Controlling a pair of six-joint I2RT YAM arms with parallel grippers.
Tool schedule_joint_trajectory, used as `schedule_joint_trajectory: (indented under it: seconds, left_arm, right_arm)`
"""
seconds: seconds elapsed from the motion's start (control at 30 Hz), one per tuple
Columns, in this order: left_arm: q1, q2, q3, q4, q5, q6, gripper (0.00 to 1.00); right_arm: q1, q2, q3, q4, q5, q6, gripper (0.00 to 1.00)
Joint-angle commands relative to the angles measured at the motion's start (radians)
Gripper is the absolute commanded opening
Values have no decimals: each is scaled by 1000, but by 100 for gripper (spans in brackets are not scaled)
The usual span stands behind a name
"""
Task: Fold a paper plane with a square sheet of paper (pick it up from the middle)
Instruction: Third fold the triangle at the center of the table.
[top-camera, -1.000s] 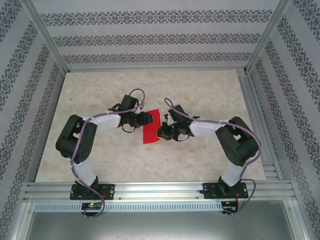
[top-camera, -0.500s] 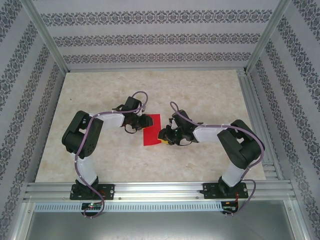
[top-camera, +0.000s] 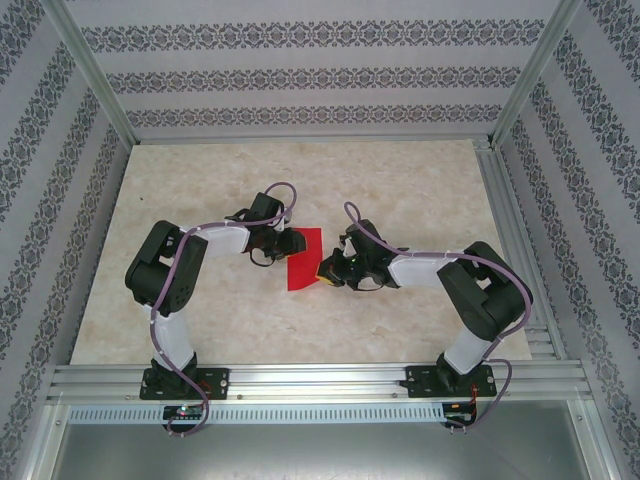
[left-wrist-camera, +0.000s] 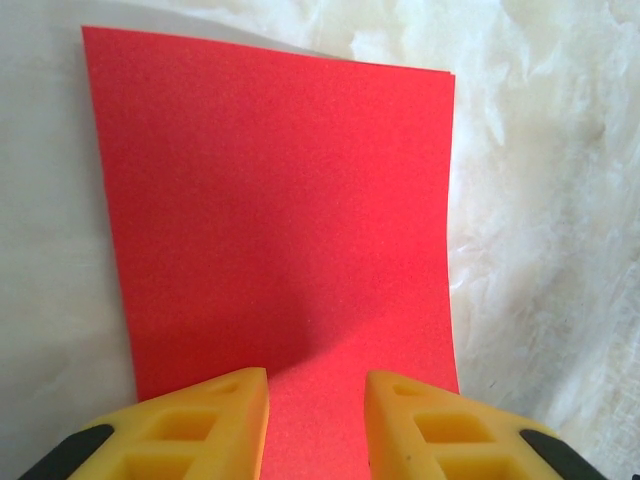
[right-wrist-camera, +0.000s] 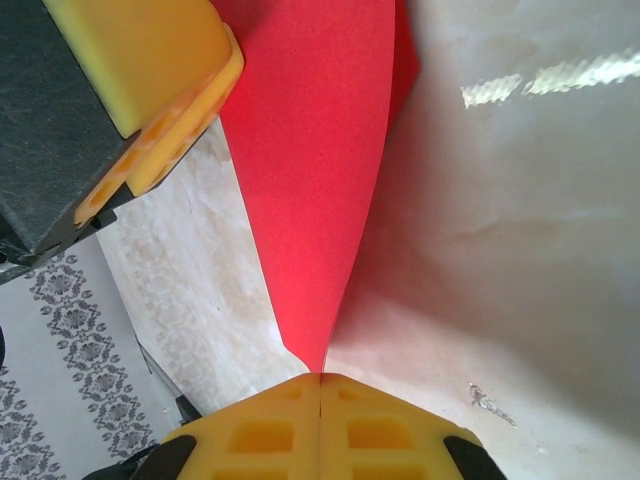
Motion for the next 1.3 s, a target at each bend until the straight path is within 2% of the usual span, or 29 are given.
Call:
schedule_joint_trajectory:
  seconds: [0.0, 0.3, 0.5, 0.77, 1.27]
  left_arm:
    - [-9, 21, 2, -12, -20, -1, 32]
    - [-11, 19, -6, -10, -16, -3, 32]
    - [-10, -31, 1, -12, -1, -7, 32]
    - [-9, -128, -44, -30, -75, -11, 34]
    - [-10, -144, -105, -40, -108, -13, 25]
  right_arm:
    - [11, 8, 42, 24, -10, 16, 4]
    - [15, 87, 143, 43, -6, 26, 6]
    - [20, 138, 193, -11, 12, -1, 7]
    - [25, 182, 224, -25, 15, -13, 9]
    - [30, 243, 301, -85, 13, -69, 11]
